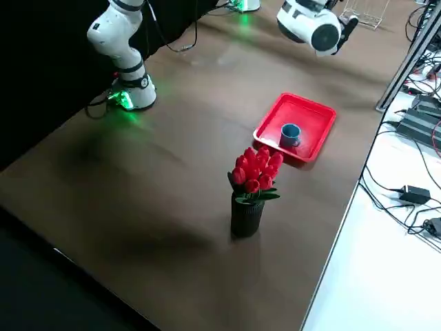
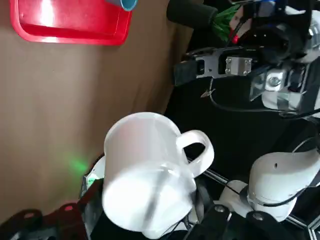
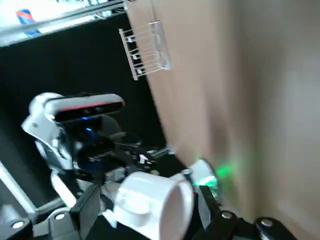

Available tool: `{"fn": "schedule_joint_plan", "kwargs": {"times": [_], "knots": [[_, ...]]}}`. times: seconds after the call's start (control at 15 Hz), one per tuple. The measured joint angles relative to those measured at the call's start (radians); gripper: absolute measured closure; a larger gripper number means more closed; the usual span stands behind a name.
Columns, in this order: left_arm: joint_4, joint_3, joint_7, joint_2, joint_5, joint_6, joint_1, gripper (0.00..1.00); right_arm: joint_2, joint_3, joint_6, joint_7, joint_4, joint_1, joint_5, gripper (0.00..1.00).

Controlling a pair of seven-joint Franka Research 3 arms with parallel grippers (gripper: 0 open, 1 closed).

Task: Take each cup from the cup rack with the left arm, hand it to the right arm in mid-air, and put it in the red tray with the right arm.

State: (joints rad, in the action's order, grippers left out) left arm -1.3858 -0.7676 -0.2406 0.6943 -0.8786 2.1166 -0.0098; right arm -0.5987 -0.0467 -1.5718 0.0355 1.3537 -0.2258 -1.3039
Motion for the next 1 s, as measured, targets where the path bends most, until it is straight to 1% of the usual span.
{"fn": "schedule_joint_plan", "kwargs": {"times": [0.07, 0.2, 0.27, 0.33, 0.4, 0.67, 1.0], "knots": [[0.000, 0.000, 0.000, 0.000, 0.000, 0.004, 0.000, 0.23, -0.019, -0.001, 0.000, -0.068, 0.000, 0.003, -0.060, 0.15], [0.000, 0.000, 0.000, 0.001, 0.000, 0.019, -0.001, 0.23, -0.028, -0.002, 0.000, -0.143, 0.000, 0.004, -0.101, 0.26], [0.000, 0.000, 0.000, 0.001, 0.000, 0.031, -0.004, 0.23, -0.031, -0.001, -0.002, -0.187, 0.000, 0.003, -0.127, 0.26], [0.000, 0.000, 0.000, 0.001, 0.000, 0.045, -0.008, 0.23, -0.035, -0.001, -0.004, -0.229, 0.000, 0.002, -0.145, 0.31], [0.000, 0.000, 0.000, 0.001, 0.000, 0.055, -0.012, 0.23, -0.038, -0.001, -0.006, -0.268, 0.000, 0.000, -0.154, 0.35], [0.005, 0.000, 0.000, 0.001, 0.000, 0.064, -0.016, 0.23, -0.056, 0.000, -0.016, -0.423, 0.000, -0.004, -0.164, 0.35], [0.008, 0.000, 0.000, 0.001, 0.000, 0.065, -0.016, 0.23, -0.071, -0.001, -0.022, -0.530, 0.000, -0.002, -0.167, 0.35]]}}
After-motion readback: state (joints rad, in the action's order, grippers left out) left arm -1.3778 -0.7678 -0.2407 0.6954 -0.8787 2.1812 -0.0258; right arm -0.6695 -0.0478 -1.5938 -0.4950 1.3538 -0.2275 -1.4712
